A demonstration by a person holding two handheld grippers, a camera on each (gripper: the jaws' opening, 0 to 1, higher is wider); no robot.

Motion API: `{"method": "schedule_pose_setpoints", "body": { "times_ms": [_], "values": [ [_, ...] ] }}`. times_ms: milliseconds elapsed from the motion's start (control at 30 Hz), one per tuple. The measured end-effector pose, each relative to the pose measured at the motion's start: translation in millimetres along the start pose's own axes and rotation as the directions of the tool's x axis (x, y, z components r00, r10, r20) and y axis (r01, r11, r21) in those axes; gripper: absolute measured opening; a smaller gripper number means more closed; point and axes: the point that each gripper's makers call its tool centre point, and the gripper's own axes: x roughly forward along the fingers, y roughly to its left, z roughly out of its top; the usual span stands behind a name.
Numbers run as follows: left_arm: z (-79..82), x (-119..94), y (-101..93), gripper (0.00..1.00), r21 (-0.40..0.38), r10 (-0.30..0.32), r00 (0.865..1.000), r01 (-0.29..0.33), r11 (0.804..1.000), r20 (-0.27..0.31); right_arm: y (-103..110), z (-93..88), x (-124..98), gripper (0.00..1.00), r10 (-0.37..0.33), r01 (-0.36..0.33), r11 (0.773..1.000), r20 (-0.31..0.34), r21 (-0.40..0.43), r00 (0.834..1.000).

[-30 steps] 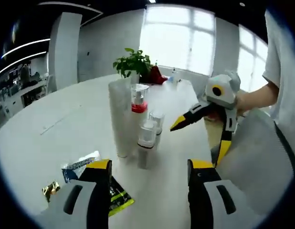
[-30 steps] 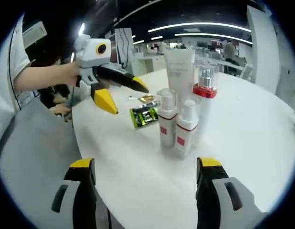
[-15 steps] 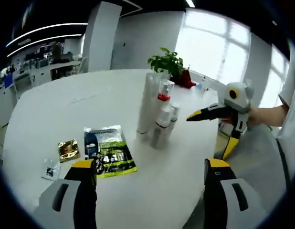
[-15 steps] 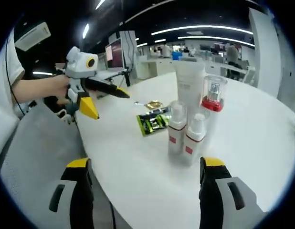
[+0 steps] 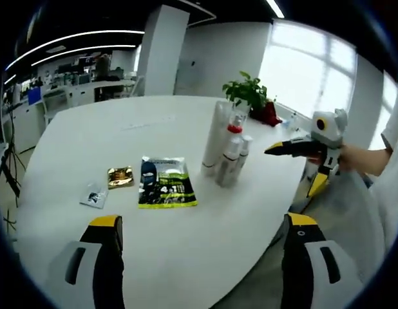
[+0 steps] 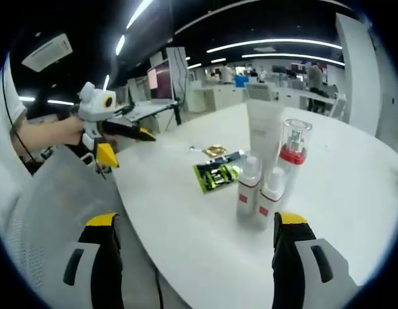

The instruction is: Arrange the skincare products in the storage area until every visible bottle or jar stands upright without overlapping.

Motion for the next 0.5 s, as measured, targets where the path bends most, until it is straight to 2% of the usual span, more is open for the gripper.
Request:
{"method": "schedule_pose_setpoints", "body": {
  "times_ms": [200,333,500],
  "values": [
    [-9.3,-21,6.9,0.99,-0.005,0.036,0.999,-0.036,0.999,-0.003,8,10.6,-9,0.98,0.003,-0.003,1.0,0.021,-0.015,1.0],
    [-9.0,-31,6.4,0.99,-0.018,0.064,0.998,-0.063,0.998,0.015,9,11.8,-11,0.98,-0.003,0.003,1.0,0.026,-0.015,1.0],
    [-15.5,-36,9.7,0.99,-0.021,0.073,0.997,-0.073,0.997,0.015,12,13.7,-14,0.97,-0.012,0.012,1.0,0.025,-0.021,1.0]
  ]
}}
